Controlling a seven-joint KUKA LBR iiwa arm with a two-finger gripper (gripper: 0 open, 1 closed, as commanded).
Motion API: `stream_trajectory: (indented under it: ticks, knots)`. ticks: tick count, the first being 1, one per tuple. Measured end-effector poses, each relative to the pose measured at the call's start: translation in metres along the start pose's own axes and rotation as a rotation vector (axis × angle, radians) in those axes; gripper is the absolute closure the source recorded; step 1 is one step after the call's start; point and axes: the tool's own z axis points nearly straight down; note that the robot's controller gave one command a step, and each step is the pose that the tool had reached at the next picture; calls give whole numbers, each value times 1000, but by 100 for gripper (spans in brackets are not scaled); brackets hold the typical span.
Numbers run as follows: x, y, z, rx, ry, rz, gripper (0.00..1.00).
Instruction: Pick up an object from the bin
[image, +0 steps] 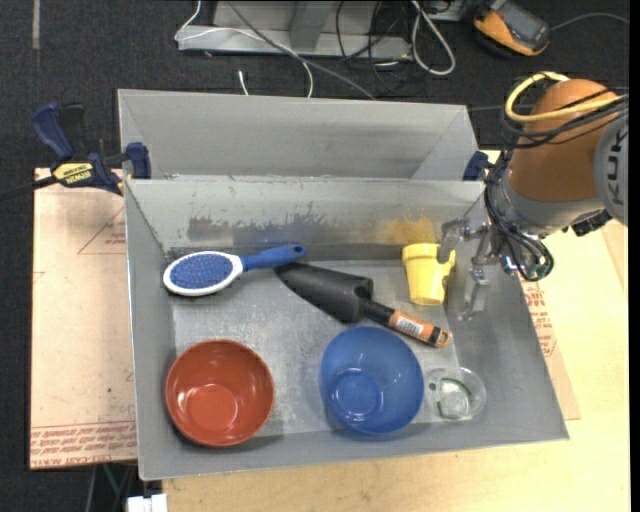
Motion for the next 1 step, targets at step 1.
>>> stream_trajectory:
  ticks: [1]
  knots:
    - [-2,1,-5,1,-7,-3,0]
